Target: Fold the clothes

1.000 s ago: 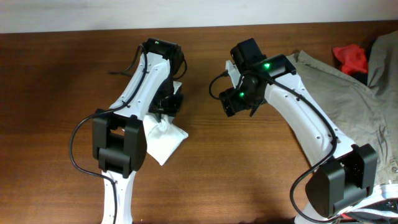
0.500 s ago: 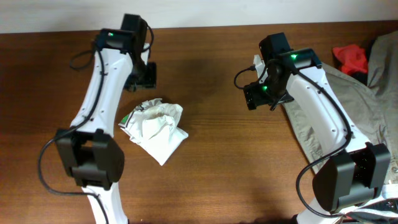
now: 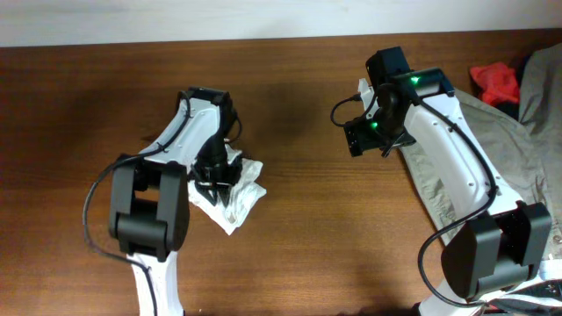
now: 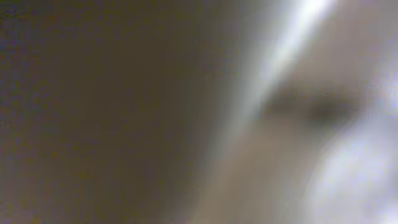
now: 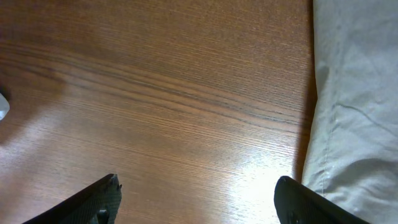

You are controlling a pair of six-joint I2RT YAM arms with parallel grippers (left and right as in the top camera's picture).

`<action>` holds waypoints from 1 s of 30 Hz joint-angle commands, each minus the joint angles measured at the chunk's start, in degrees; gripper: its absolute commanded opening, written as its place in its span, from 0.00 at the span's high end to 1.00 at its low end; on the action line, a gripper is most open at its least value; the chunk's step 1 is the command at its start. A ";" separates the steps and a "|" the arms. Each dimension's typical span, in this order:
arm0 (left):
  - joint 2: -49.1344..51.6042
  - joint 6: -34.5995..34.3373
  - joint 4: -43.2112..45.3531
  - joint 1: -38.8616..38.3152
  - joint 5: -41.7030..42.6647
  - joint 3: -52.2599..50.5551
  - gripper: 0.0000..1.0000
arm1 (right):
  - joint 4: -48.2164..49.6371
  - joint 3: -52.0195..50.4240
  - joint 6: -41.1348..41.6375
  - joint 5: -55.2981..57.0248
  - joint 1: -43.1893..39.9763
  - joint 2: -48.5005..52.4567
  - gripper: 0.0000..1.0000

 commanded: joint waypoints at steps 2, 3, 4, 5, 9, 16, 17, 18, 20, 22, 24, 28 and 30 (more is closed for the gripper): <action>-17.20 -4.96 8.76 3.45 -6.25 1.36 0.31 | 0.00 0.00 0.22 0.94 -0.11 0.66 0.17; -19.67 -4.96 12.24 4.79 -5.95 1.36 0.27 | 0.02 0.00 0.24 0.90 -0.11 0.66 0.17; -20.96 -4.92 14.62 5.77 -5.01 1.36 0.22 | 0.11 0.00 0.15 -0.50 -0.11 0.66 0.16; -20.96 -4.90 15.28 6.27 -5.33 1.33 0.20 | -0.13 0.00 -5.42 -8.44 0.24 0.66 0.15; -18.64 -8.04 18.51 11.39 -5.46 1.27 0.20 | 0.61 -1.03 -8.68 -27.61 4.98 0.70 0.14; -5.35 -4.24 21.18 20.68 1.49 1.25 0.20 | 21.81 -15.04 10.45 -28.55 22.14 1.07 0.13; -4.09 -4.24 21.38 20.65 1.49 1.25 0.20 | 23.91 -16.59 11.50 -28.52 23.43 1.07 0.13; -1.49 -4.24 21.57 20.55 1.46 1.25 0.20 | 28.98 -19.80 12.59 -28.55 26.21 1.07 0.14; 1.70 -4.26 21.05 20.57 1.46 1.25 0.20 | 38.18 -23.56 12.76 -28.26 30.32 1.07 0.13; 3.37 -4.28 19.10 20.57 1.46 1.20 0.20 | 44.41 -25.49 12.81 -27.52 32.68 1.22 0.13; 3.45 -4.28 14.73 20.57 1.46 1.18 0.20 | 45.90 -25.97 15.76 -22.21 34.14 2.86 0.20; 3.45 -4.33 8.31 20.57 1.49 0.68 0.23 | 45.81 -25.97 16.13 -20.15 33.57 7.48 0.86; 3.45 -4.87 6.86 20.57 3.82 -0.57 0.29 | 42.47 -25.14 14.84 -14.34 29.59 6.95 0.96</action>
